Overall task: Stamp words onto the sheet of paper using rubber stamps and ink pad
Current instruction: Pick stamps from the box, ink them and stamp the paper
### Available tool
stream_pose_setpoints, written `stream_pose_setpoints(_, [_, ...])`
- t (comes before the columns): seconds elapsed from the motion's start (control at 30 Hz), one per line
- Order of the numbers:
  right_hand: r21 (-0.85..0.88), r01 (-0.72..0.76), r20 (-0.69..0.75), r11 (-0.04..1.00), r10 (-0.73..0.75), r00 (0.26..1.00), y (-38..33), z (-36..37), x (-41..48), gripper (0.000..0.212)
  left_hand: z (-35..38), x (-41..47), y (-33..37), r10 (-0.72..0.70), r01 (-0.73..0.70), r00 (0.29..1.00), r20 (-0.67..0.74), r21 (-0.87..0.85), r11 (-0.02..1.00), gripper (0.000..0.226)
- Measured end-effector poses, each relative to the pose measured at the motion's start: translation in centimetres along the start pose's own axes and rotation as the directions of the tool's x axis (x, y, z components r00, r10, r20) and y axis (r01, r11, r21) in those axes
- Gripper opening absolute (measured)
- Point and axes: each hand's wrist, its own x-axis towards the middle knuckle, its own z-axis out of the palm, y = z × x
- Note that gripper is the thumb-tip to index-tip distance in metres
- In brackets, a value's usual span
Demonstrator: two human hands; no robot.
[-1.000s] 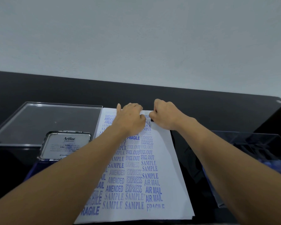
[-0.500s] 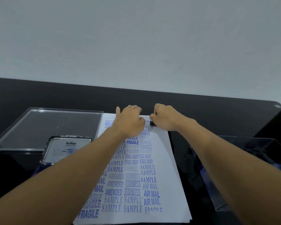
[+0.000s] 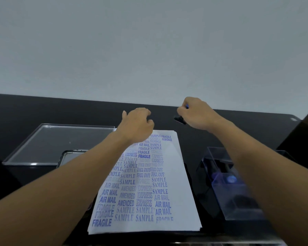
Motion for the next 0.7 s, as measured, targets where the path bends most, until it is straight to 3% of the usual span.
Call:
stream_pose_setpoints(0.27, [0.039,0.031,-0.016,0.999,-0.031,0.999,-0.9,-2.4,-3.3,0.013,-3.1,-3.1,1.7,0.022,-0.022,1.000,-0.017,-0.037,0.999,0.043])
stream_pose_setpoints(0.4, [0.013,0.034,-0.015,0.999,-0.034,0.999,-1.1,-3.4,-4.8,0.014,-4.0,-4.3,2.3,0.039,-0.041,0.999,-0.029,-0.053,0.998,0.027])
stream_pose_setpoints(0.7, [-0.057,0.063,-0.028,0.996,-0.064,0.998,-0.3,-5.6,-7.9,0.007,-4.1,-6.9,4.9,0.067,-0.068,0.998,-0.007,-0.052,0.996,0.042])
